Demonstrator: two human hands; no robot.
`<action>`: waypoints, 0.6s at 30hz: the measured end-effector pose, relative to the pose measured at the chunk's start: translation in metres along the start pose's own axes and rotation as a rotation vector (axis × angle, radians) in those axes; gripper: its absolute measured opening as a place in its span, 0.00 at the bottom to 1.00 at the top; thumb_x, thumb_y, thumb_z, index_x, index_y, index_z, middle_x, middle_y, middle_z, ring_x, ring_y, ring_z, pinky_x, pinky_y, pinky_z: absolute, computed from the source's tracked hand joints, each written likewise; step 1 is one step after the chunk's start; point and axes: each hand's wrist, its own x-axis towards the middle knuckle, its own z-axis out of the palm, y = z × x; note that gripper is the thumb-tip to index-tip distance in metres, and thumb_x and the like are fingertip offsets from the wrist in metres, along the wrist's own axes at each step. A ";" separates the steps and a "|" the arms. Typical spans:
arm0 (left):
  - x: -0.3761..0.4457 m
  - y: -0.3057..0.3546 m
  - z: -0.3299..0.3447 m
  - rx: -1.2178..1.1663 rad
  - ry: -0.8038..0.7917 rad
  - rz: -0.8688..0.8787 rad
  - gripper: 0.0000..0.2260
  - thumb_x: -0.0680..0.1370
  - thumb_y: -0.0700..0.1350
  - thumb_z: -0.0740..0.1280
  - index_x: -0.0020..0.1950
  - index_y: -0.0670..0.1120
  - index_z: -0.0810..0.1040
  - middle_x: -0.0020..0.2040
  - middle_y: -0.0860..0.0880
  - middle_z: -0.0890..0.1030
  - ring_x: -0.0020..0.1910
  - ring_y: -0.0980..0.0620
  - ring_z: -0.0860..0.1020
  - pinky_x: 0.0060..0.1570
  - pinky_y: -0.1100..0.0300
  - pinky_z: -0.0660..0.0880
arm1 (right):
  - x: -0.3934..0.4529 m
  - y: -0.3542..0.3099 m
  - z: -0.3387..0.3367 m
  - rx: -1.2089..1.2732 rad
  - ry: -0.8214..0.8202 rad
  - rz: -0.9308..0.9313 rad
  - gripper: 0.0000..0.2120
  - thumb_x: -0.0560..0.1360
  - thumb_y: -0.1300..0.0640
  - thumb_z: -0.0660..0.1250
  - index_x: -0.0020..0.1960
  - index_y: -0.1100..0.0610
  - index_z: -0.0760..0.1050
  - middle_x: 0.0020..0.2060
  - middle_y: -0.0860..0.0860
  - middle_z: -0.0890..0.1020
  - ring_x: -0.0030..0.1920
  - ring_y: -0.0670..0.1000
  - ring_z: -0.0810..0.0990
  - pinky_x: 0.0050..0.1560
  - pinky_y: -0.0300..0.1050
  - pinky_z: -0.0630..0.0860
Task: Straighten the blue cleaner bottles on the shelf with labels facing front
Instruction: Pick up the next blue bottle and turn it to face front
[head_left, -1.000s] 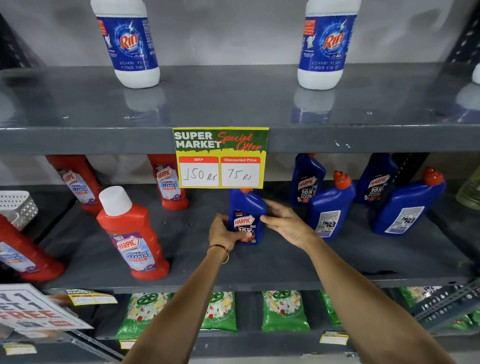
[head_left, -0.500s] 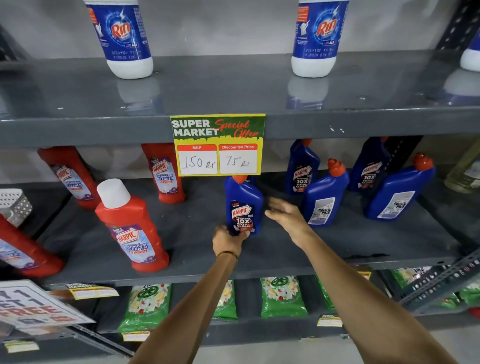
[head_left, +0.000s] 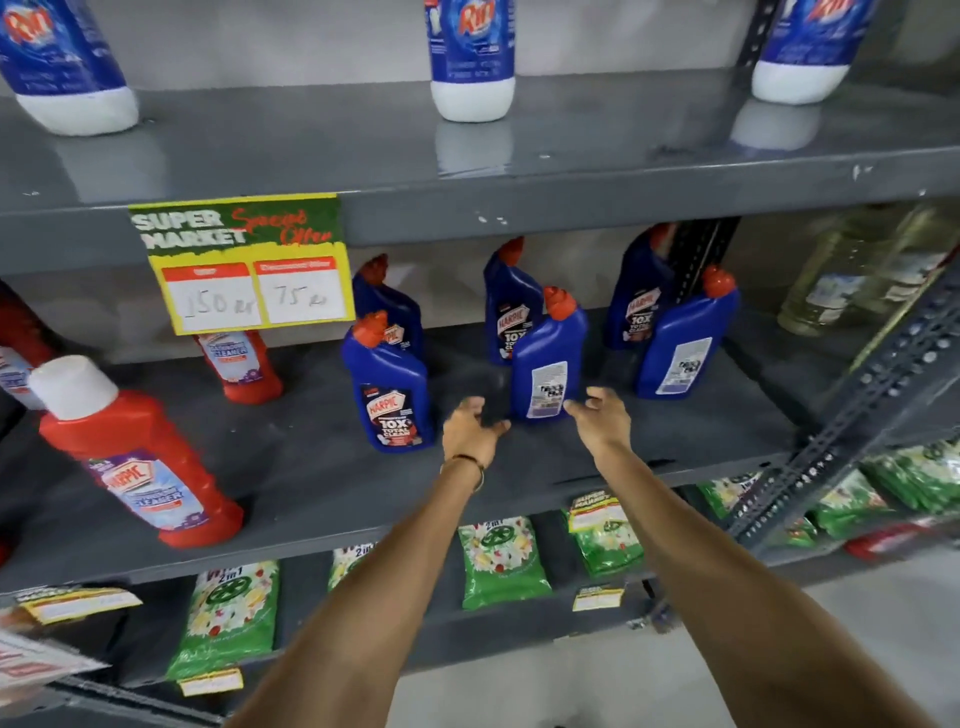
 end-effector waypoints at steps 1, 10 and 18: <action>0.005 0.005 0.004 0.010 -0.012 0.011 0.24 0.70 0.39 0.73 0.64 0.39 0.71 0.64 0.40 0.76 0.61 0.43 0.76 0.63 0.50 0.72 | 0.007 -0.002 -0.004 -0.025 -0.032 -0.021 0.25 0.72 0.56 0.68 0.67 0.61 0.67 0.65 0.60 0.74 0.64 0.57 0.73 0.62 0.48 0.70; 0.037 0.030 0.037 0.163 -0.094 0.102 0.28 0.65 0.35 0.75 0.63 0.37 0.71 0.62 0.38 0.78 0.60 0.41 0.76 0.61 0.50 0.73 | 0.054 -0.017 -0.025 -0.125 -0.375 -0.243 0.27 0.69 0.62 0.72 0.64 0.63 0.66 0.60 0.60 0.78 0.58 0.57 0.78 0.52 0.45 0.73; 0.033 0.022 0.046 0.042 0.000 0.130 0.23 0.62 0.37 0.78 0.52 0.39 0.72 0.50 0.40 0.81 0.49 0.42 0.80 0.45 0.53 0.77 | 0.076 -0.013 -0.030 -0.029 -0.513 -0.284 0.21 0.71 0.67 0.68 0.62 0.65 0.69 0.58 0.64 0.79 0.58 0.60 0.79 0.56 0.50 0.75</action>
